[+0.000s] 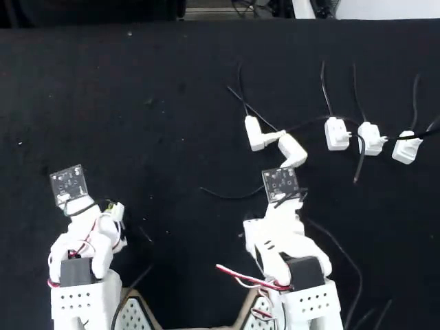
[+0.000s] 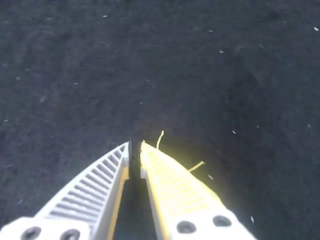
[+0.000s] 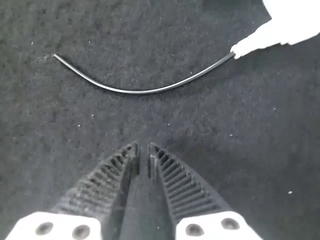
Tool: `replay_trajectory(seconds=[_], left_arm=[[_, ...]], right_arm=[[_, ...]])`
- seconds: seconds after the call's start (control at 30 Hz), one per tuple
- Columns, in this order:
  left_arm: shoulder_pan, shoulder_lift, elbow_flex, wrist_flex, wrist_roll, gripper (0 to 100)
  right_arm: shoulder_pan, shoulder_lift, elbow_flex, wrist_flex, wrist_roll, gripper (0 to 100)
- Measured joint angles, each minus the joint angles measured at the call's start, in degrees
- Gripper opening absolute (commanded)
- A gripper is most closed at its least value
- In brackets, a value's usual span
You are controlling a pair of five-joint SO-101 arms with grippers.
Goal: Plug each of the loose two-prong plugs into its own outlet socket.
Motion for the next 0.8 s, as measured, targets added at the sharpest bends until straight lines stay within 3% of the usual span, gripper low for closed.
replay_trajectory(seconds=[0.37,0.8], left_arm=[[-0.09,0.09,0.53,6.59,-1.85,5],[-0.09,-0.97,0.53,7.3,-1.93,5]], right_arm=[[0.0,0.0,0.0,3.52,0.0,1.2],[0.88,0.0,0.0,3.52,0.0,1.2]])
